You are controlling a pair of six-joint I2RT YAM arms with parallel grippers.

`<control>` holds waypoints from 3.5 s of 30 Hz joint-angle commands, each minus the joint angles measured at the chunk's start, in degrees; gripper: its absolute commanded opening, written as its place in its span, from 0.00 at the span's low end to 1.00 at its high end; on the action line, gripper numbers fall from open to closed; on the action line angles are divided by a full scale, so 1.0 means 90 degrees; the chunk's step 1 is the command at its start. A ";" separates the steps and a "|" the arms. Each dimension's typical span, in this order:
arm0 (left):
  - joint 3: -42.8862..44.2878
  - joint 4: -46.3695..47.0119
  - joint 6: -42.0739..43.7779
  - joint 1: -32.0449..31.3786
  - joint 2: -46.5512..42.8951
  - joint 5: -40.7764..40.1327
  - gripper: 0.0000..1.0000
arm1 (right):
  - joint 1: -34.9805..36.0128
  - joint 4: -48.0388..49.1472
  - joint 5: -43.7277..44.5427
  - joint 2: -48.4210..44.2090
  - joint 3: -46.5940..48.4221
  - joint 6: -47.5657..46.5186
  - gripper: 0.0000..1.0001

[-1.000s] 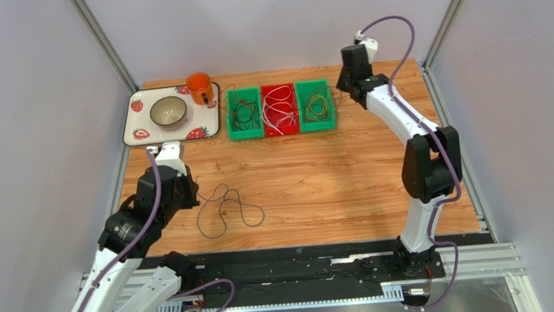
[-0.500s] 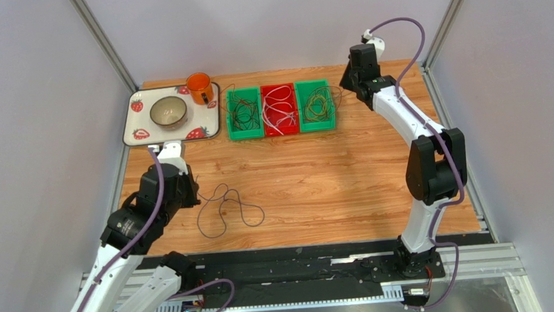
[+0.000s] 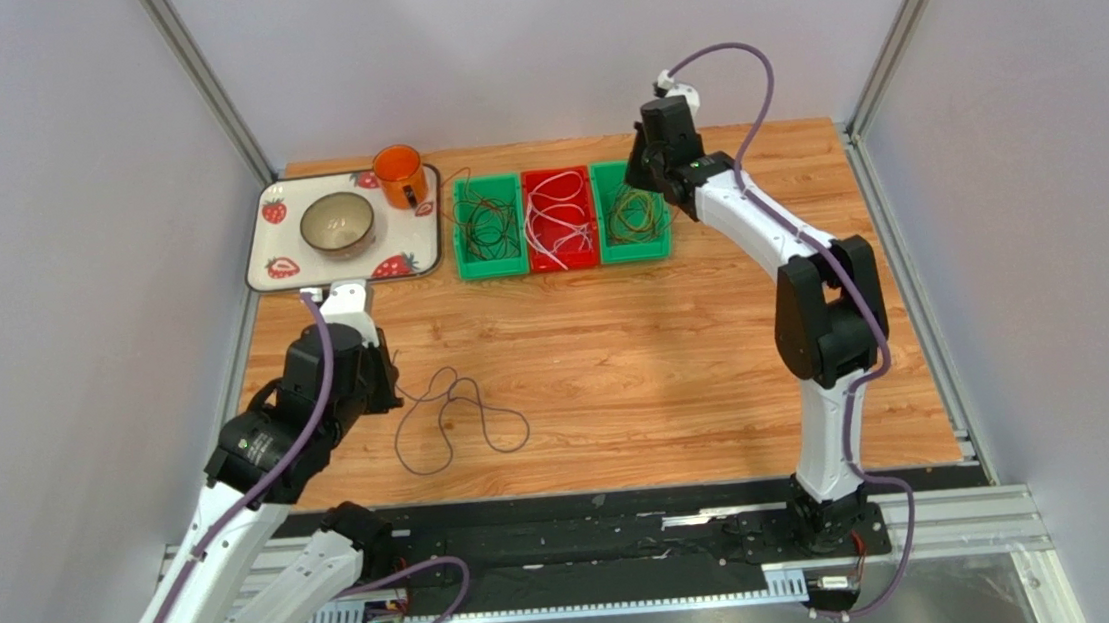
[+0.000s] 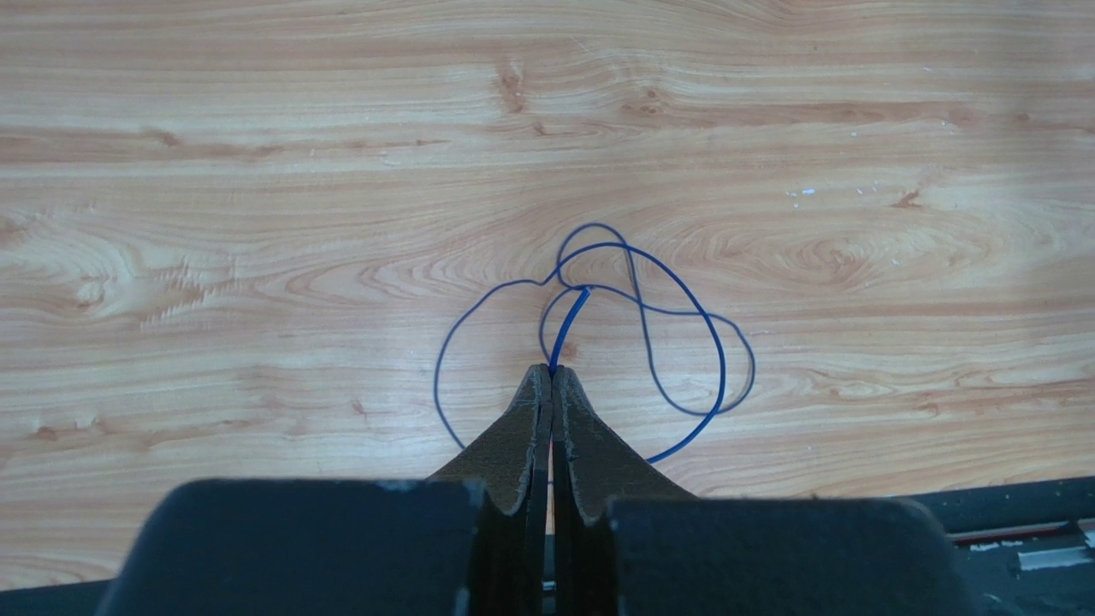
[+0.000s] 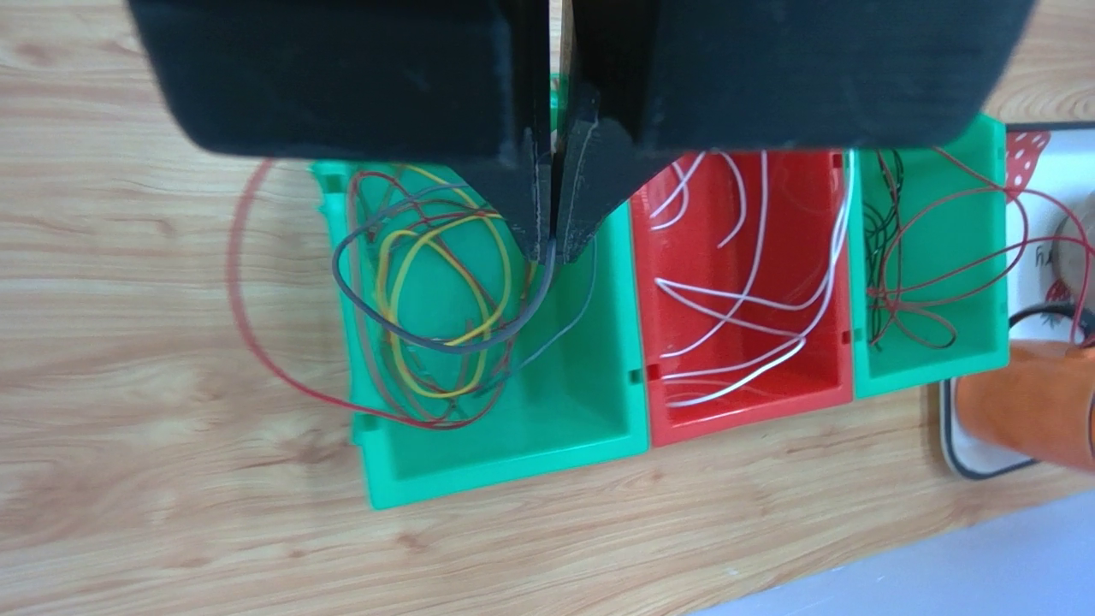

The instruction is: Untangle the cables

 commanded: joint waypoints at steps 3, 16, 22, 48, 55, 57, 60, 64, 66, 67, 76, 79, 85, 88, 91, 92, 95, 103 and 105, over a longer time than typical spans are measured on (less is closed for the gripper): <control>0.0035 0.0044 -0.0062 -0.0014 -0.0039 -0.0025 0.00 | 0.0183 -0.0011 -0.0015 0.0565 0.0663 -0.0096 0.00; 0.0035 0.0053 -0.0052 -0.0014 -0.0030 0.0004 0.00 | 0.0183 -0.0333 -0.0210 0.1484 0.1074 -0.0124 0.00; 0.0035 0.0053 -0.0062 -0.0014 -0.0030 -0.0005 0.00 | 0.0183 -0.0714 -0.0630 0.1446 0.1650 -0.0242 0.32; 0.0045 0.0034 -0.0071 -0.0014 0.0000 -0.0035 0.00 | 0.0066 -0.2013 0.0521 -0.0547 0.0150 -0.0047 0.44; 0.0054 0.0053 -0.0042 -0.0014 0.0058 0.0014 0.00 | -0.0129 -0.1749 0.0228 -0.0323 -0.0343 0.0071 0.14; 0.0045 0.0044 -0.0071 -0.0014 0.0039 0.0004 0.00 | -0.0120 -0.1818 0.0355 -0.0225 -0.0293 0.0003 0.14; 0.0045 0.0053 -0.0062 -0.0014 0.0039 -0.0015 0.00 | -0.0168 -0.1818 0.0522 -0.0156 -0.0273 -0.0046 0.26; 0.0045 0.0053 -0.0052 -0.0014 0.0058 0.0014 0.00 | -0.0188 -0.1632 0.0395 0.0067 -0.0196 -0.0105 0.34; 0.0054 0.0053 -0.0052 -0.0014 0.0078 0.0014 0.00 | -0.0227 -0.1652 0.0366 0.0185 0.0029 -0.0134 0.34; 0.0045 0.0044 -0.0052 -0.0014 0.0058 0.0004 0.00 | -0.0256 -0.1642 0.0327 0.0321 0.0087 -0.0125 0.33; 0.0045 0.0044 -0.0062 -0.0014 0.0078 -0.0015 0.00 | -0.0383 -0.1837 0.0180 0.0947 0.1142 -0.0222 0.26; 0.0054 0.0044 -0.0062 -0.0014 0.0087 -0.0015 0.00 | -0.0393 -0.1837 0.0180 0.1025 0.1318 -0.0242 0.23; 0.0054 0.0044 -0.0062 -0.0014 0.0088 -0.0015 0.00 | -0.0413 -0.1760 0.0034 0.1259 0.1504 -0.0232 0.09; 0.0054 0.0044 -0.0062 -0.0014 0.0107 -0.0015 0.00 | -0.0413 -0.1662 -0.0219 0.1396 0.1621 -0.0193 0.00; 0.0054 0.0034 -0.0071 -0.0014 0.0117 -0.0025 0.00 | -0.0383 -0.1555 -0.0552 0.1513 0.1845 -0.0174 0.00; 0.0054 0.0044 -0.0071 -0.0014 0.0117 -0.0025 0.00 | -0.0345 -0.1535 -0.0620 0.1562 0.1894 -0.0174 0.00; 0.0054 0.0034 -0.0071 -0.0014 0.0117 -0.0025 0.00 | -0.0266 -0.1535 -0.0786 0.1776 0.2157 -0.0183 0.00; 0.0064 0.0034 -0.0071 -0.0014 0.0146 -0.0035 0.00 | -0.0139 -0.2255 -0.0816 0.2763 0.3455 -0.0320 0.00; 0.0064 0.0024 -0.0071 -0.0014 0.0156 -0.0025 0.00 | -0.0110 -0.2617 -0.0574 0.3007 0.3856 -0.0447 0.02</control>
